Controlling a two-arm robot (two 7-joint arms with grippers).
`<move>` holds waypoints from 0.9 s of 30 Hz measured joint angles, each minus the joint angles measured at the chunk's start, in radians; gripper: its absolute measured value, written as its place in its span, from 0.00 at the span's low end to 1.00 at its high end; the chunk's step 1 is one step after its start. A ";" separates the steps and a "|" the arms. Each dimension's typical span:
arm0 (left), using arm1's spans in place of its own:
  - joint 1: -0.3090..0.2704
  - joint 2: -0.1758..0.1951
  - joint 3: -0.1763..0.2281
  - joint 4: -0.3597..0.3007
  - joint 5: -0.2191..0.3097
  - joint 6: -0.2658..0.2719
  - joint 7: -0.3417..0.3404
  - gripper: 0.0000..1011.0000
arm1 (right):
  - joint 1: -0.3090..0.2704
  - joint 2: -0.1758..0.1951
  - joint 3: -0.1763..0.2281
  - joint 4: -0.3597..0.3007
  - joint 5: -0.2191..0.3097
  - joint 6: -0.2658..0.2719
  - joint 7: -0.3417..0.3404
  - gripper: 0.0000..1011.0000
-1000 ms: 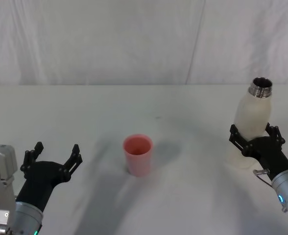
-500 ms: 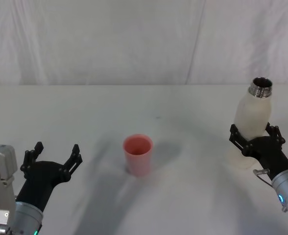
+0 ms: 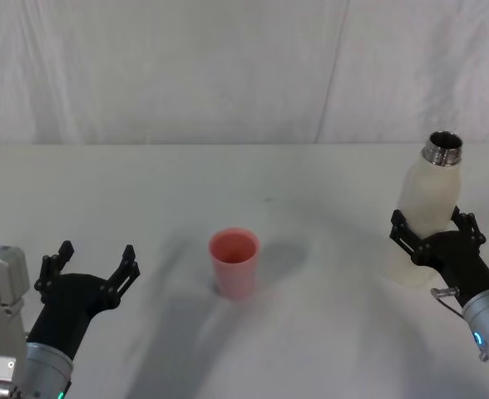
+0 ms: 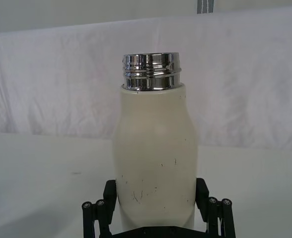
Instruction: Grasp the thermos with one hand and pour water into the cup lid.
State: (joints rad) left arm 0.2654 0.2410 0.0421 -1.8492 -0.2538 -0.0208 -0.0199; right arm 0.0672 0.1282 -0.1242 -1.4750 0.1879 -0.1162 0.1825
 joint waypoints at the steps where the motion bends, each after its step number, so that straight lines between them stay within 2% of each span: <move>1: 0.000 0.000 0.000 0.000 0.000 0.000 0.000 0.99 | -0.001 0.000 0.000 -0.002 0.000 0.001 0.000 0.99; 27: 0.000 0.000 0.000 0.000 0.000 0.000 0.000 0.99 | -0.058 0.010 -0.001 -0.084 -0.018 0.023 -0.015 0.99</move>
State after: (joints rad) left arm 0.2655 0.2410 0.0421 -1.8492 -0.2539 -0.0207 -0.0199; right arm 0.0090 0.1386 -0.1249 -1.5590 0.1697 -0.0930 0.1673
